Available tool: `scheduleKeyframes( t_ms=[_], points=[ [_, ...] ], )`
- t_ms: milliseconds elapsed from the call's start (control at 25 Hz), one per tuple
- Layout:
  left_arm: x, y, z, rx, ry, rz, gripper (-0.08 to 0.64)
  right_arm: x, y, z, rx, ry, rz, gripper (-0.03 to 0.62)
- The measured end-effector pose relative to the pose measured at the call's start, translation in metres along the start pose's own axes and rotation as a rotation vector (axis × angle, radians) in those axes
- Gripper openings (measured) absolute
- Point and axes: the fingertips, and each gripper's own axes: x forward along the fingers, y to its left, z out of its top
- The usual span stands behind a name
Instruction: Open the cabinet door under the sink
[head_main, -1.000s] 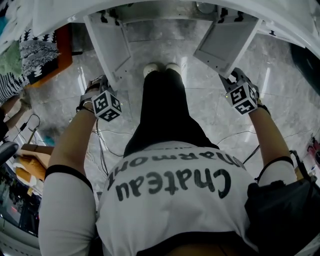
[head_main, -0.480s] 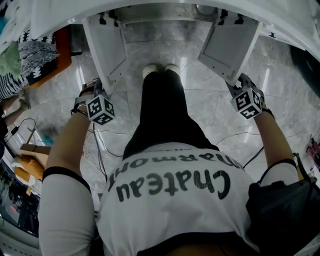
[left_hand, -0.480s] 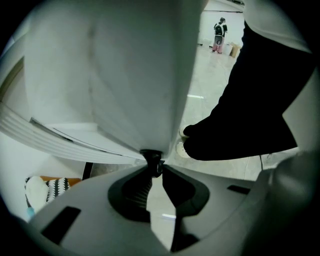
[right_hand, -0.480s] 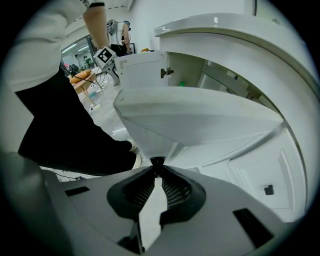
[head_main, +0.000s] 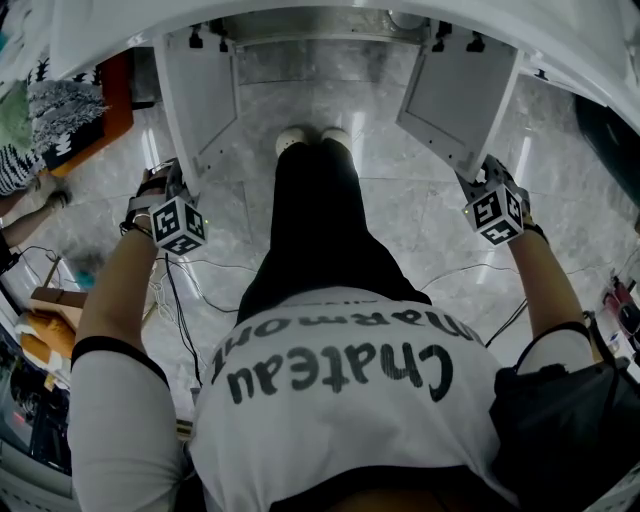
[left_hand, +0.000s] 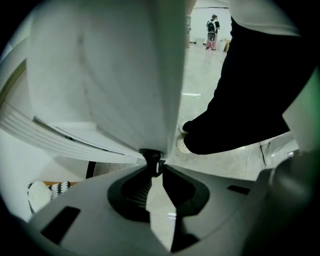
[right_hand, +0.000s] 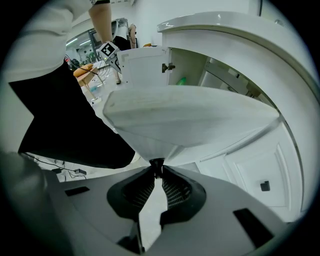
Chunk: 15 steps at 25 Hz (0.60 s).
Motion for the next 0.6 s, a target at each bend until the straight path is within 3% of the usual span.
scheduleKeyframes(
  t_ms=[600],
  points=[
    [0.0,0.002,-0.008,0.082,0.007,-0.024,0.046,-0.007,-0.015,-0.044,-0.096,0.115,0.031,0.043]
  ],
)
